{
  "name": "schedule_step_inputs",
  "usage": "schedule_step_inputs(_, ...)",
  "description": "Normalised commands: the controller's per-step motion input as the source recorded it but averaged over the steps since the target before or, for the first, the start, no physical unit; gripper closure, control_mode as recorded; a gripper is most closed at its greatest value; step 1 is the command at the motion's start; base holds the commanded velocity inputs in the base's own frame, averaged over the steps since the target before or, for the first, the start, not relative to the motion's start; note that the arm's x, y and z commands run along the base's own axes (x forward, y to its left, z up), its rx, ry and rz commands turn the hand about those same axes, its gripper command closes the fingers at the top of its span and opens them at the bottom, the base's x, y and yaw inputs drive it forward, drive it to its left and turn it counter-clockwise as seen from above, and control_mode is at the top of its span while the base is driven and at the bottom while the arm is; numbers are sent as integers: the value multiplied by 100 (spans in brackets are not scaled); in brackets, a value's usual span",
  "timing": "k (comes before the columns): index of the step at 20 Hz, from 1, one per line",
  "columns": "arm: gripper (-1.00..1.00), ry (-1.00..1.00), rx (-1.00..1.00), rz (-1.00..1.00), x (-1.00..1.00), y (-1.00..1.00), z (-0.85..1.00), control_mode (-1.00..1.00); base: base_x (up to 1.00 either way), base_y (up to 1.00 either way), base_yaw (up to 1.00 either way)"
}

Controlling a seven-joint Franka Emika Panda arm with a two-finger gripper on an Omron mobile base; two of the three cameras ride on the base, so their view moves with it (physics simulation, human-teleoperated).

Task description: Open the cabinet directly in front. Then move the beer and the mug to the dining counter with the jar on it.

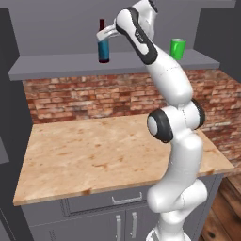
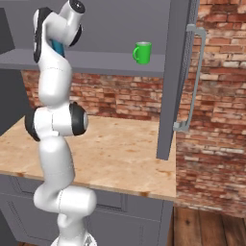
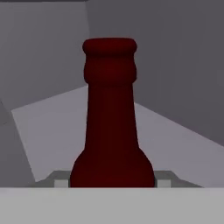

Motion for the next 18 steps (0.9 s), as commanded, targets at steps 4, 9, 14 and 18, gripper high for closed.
schedule_step_inputs(4,100,-16,4,0,-100,-1,-24,-100,0,0,0)
schedule_step_inputs(9,100,-32,5,0,-100,-2,-48,-100,0,0,0)
schedule_step_inputs(14,100,-43,13,0,-100,-8,-28,-100,0,0,0)
schedule_step_inputs(18,100,-30,32,0,-100,-24,49,-100,0,0,0)
